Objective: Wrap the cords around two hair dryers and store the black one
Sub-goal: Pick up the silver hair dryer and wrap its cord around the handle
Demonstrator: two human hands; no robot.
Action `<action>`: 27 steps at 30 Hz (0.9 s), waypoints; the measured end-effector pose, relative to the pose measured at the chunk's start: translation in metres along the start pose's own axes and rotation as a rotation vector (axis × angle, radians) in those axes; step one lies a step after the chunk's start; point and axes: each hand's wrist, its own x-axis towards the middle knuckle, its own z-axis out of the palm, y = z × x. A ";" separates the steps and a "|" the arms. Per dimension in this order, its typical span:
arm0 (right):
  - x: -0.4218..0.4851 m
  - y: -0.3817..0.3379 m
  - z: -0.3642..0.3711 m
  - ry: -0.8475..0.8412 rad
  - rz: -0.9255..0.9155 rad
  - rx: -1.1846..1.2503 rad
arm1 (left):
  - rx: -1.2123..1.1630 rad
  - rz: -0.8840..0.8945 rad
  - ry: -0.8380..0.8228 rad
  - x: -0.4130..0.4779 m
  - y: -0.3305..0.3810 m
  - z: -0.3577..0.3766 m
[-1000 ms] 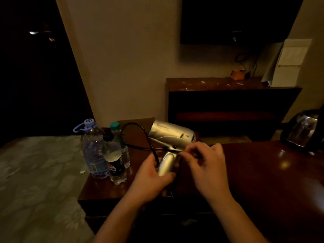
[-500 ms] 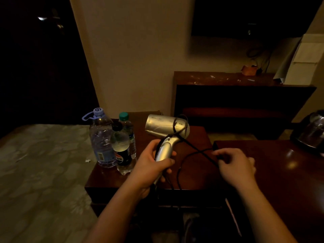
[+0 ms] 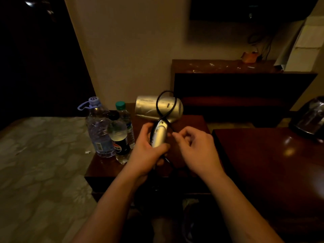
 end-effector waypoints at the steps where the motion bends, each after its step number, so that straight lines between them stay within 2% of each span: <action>1: 0.001 0.002 -0.004 0.039 0.000 0.071 | -0.044 -0.030 0.027 0.002 0.001 -0.003; 4: 0.008 0.010 -0.023 0.275 0.097 0.413 | -0.214 -0.118 0.071 0.008 0.003 -0.016; 8: 0.017 0.026 -0.054 0.617 0.320 0.659 | -0.348 -0.234 0.028 0.009 0.006 -0.022; 11: 0.021 0.045 -0.075 0.794 0.488 0.833 | -0.279 -0.241 -0.038 0.006 0.004 -0.016; 13: 0.022 0.059 -0.084 0.842 0.571 0.893 | -0.245 -0.237 -0.078 0.003 0.003 -0.008; 16: 0.022 0.079 -0.087 0.695 0.656 0.687 | -0.269 -0.237 -0.121 0.000 0.005 0.006; 19: 0.019 0.085 -0.076 0.354 0.630 0.286 | -0.248 -0.209 -0.142 -0.002 0.007 0.009; 20: 0.017 0.083 -0.072 0.285 0.572 0.156 | -0.202 -0.189 -0.138 -0.002 0.007 0.009; 22: 0.013 0.065 -0.067 0.318 0.333 0.007 | -0.063 -0.152 -0.118 -0.003 0.005 0.009; 24: 0.007 0.029 -0.057 0.357 0.025 0.082 | 0.091 -0.107 -0.086 -0.002 0.000 0.010; 26: -0.002 -0.003 -0.038 0.238 -0.169 0.090 | 0.194 -0.040 -0.066 -0.002 -0.005 0.012; 27: -0.008 -0.012 -0.027 0.157 -0.186 0.007 | 0.227 -0.010 -0.062 -0.002 -0.007 0.012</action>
